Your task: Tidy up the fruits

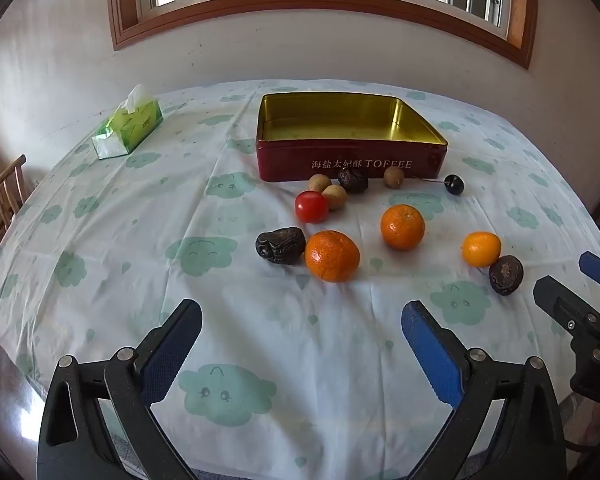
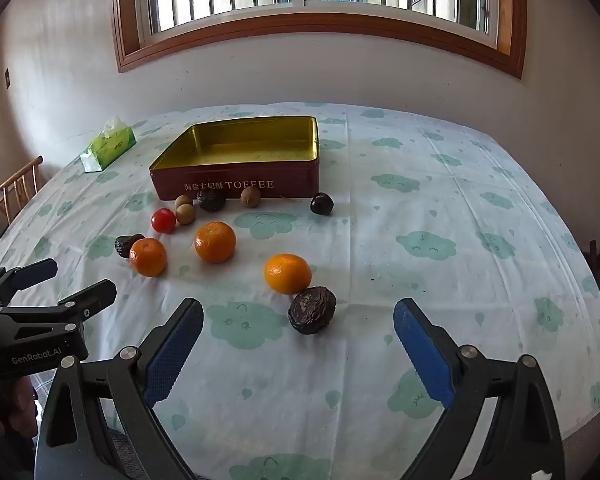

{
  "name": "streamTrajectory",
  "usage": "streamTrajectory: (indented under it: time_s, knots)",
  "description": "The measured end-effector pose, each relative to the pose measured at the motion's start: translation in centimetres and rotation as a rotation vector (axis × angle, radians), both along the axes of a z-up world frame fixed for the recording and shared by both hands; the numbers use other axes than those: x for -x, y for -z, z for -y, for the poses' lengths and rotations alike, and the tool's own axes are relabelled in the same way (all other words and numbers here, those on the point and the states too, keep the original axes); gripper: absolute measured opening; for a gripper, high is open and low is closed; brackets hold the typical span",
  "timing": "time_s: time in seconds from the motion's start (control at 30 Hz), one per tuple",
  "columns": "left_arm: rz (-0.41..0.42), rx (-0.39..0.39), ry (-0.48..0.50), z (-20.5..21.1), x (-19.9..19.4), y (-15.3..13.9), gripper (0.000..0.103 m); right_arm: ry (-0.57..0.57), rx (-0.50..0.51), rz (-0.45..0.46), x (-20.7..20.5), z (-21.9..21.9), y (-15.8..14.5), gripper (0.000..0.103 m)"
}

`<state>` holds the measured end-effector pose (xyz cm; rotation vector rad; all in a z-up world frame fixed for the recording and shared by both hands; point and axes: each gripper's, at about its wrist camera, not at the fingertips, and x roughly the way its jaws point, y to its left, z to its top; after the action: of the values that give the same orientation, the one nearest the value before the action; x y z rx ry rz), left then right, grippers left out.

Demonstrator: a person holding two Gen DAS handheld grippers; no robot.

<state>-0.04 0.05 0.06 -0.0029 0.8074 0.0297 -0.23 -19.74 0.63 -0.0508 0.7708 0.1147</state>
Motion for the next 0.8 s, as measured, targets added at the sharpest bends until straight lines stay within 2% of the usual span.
streamTrajectory:
  time_s: [0.03, 0.07, 0.2, 0.3, 0.43, 0.8]
  knots:
    - [-0.001, 0.001, -0.005, 0.0, 0.1, 0.0, 0.100, 0.003, 0.005, 0.004, 0.0, 0.0, -0.1, 0.095]
    - [-0.003, 0.002, -0.012, 0.0, 0.1, 0.1, 0.099, -0.005, -0.046, -0.034, -0.3, 0.2, -0.1, 0.095]
    - [-0.044, -0.019, 0.019, 1.9, 0.0, 0.0, 0.099, -0.003, -0.046, -0.052, -0.1, 0.0, 0.6, 0.095]
    - [-0.062, 0.000, 0.026, 2.5, 0.1, -0.1, 0.100, 0.000, -0.043, -0.063, 0.3, -0.5, 0.9, 0.095]
    - [-0.092, 0.026, 0.042, 1.2, 0.0, 0.5, 0.100, 0.006, -0.051, -0.093, 0.5, -0.9, 0.9, 0.095]
    - [-0.092, 0.040, 0.045, 0.9, 0.2, 0.8, 0.100, 0.026, -0.082, -0.120, 0.1, 0.1, 1.7, 0.095]
